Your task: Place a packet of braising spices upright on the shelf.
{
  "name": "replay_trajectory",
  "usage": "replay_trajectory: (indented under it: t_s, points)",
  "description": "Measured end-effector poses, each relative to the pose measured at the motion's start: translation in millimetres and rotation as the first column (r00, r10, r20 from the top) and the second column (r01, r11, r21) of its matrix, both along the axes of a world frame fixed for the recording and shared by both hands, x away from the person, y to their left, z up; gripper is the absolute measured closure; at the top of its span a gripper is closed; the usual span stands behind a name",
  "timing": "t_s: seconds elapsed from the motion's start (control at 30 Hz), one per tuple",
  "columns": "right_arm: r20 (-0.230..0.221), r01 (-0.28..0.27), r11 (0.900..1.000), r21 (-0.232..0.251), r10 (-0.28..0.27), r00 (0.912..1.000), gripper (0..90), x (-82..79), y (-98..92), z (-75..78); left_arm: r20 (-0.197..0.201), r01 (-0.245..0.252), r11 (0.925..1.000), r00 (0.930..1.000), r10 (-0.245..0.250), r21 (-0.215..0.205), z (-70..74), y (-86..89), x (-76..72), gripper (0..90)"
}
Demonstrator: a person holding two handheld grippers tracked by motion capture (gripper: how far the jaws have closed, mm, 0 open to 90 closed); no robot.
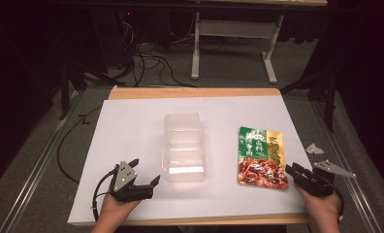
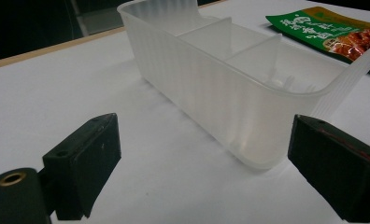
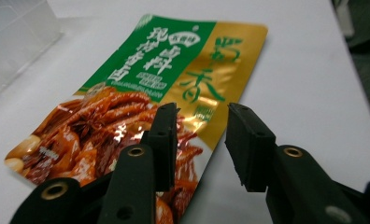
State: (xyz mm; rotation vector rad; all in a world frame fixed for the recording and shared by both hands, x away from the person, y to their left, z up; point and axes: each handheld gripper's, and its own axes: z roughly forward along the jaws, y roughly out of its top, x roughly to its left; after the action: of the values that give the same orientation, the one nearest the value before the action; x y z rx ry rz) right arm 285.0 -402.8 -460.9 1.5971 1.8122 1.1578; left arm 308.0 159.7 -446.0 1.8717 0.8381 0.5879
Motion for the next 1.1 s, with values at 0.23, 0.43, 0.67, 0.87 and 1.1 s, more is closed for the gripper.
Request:
replay_trajectory:
  t_s: [0.23,0.43,0.67,0.87,1.1]
  points:
    - [-0.103,-0.021,0.996,0.084,0.03,0.9942,46.5,6.0,-0.4,-11.4,0.003,0.01,0.9999,0.9999,-0.01,0.007,-0.4,-2.3,1.1,10.2]
    - [-0.159,-0.01,0.991,0.131,0.031,0.9868,48.7,10.7,-1.7,-16.1,0.005,0.008,0.9999,1.0,-0.008,0.011,-0.3,-1.3,-0.2,10.2]
    - [-0.162,-0.025,0.986,0.162,0.052,0.9855,54.6,12.0,-1.4,-17.0,0.004,0.007,0.9998,1.0,-0.007,0.019,-1.0,-2.1,-1.0,10.2]
    - [-0.116,-0.074,0.986,0.15,0.092,0.989,68.3,11.2,4.0,-13.6,0.002,0.012,0.9995,0.9999,-0.012,0.028,-1.7,-3.4,-1.2,10.2]
    - [-0.17,-0.066,0.997,0.034,0.071,0.9829,79.3,15.5,12.7,-15.2,0.004,0.018,0.9993,0.9998,-0.018,0.034,-1.9,-4.2,-2.0,10.2]
